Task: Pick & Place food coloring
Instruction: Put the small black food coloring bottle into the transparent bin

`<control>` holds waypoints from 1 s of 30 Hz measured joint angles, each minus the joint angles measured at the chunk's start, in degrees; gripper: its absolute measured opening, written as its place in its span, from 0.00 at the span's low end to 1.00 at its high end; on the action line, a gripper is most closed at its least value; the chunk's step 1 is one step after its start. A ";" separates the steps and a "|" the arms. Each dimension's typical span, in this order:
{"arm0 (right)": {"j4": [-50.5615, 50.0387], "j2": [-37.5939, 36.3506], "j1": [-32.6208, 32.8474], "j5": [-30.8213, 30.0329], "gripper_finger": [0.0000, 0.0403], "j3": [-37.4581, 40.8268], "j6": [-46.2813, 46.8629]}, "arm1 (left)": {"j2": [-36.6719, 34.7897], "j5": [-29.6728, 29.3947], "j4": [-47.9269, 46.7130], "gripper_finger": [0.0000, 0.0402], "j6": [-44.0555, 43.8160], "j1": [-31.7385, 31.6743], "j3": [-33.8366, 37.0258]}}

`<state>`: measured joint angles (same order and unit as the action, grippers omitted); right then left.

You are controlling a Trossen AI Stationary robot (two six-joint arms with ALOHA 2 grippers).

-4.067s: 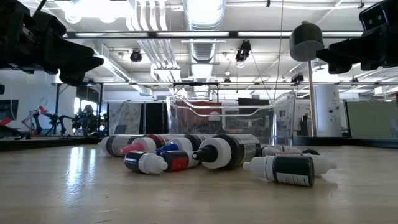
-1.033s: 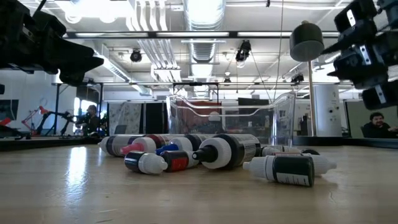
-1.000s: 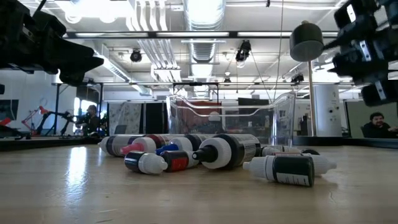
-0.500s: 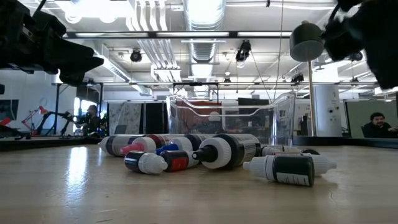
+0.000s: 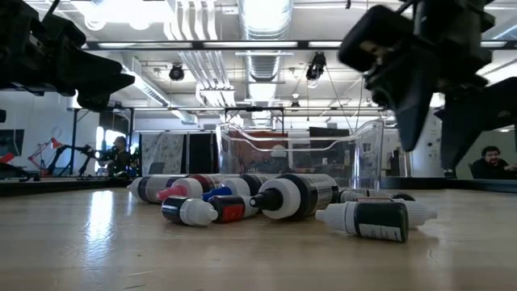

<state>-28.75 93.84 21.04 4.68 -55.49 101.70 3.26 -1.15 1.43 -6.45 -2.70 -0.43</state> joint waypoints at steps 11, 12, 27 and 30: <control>-10.98 12.24 -0.04 -3.40 0.58 -12.08 7.61 | 0.00 0.00 -0.02 0.38 0.01 0.00 0.00; -11.11 12.90 -0.05 -3.38 0.58 -12.54 8.39 | 0.01 0.00 -0.02 0.38 0.00 0.00 0.01; -10.78 14.17 -0.06 -3.38 0.32 -11.75 18.02 | -0.01 0.01 -0.02 0.38 0.01 0.00 0.00; -10.62 14.17 -0.08 -3.25 0.27 -11.43 18.39 | -0.01 0.02 -0.02 0.38 0.01 0.00 0.00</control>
<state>-39.36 108.01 20.96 1.43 -66.92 120.09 3.25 -1.13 1.41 -6.44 -2.70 -0.43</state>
